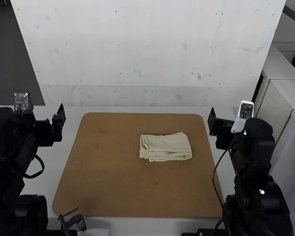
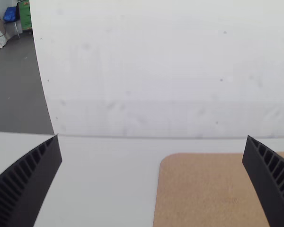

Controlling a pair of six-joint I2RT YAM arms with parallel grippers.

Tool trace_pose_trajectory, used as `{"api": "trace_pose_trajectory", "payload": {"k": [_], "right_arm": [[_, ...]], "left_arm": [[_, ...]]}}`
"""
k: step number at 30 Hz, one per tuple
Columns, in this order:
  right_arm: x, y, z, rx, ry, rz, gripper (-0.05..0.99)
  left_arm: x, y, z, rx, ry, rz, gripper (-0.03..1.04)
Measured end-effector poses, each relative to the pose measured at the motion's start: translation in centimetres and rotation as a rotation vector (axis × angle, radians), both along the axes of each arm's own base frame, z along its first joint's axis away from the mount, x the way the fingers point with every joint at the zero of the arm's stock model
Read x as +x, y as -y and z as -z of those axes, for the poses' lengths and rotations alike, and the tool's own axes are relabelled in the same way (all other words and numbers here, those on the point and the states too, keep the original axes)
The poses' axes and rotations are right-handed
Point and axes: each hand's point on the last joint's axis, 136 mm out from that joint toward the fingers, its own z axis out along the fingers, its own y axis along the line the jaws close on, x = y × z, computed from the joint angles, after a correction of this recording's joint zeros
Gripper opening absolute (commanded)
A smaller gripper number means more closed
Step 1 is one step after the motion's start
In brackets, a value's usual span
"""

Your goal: Fold the towel.

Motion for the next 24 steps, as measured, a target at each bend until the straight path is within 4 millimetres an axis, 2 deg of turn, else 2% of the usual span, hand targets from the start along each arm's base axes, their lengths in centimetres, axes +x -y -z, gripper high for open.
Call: {"api": "trace_pose_trajectory", "payload": {"k": [2,4,9,24], "right_arm": [[0.1,-0.1,1.0,-0.007,-0.021,-0.008,0.97],[0.2,-0.2,1.2,-0.011,-0.022,-0.015,0.97],[0.2,-0.4,1.0,-0.018,-0.013,-0.024,0.97],[0.2,-0.4,1.0,-0.064,-0.015,-0.033,0.97]], "left_arm": [[0.4,0.2,-0.5,-0.002,0.046,0.009,0.98],[1.0,0.3,0.4,-0.003,0.060,0.019,0.98],[1.9,0.7,5.7,0.015,-0.028,0.040,0.98],[1.9,0.9,5.4,0.030,-0.013,0.053,0.98]]}}
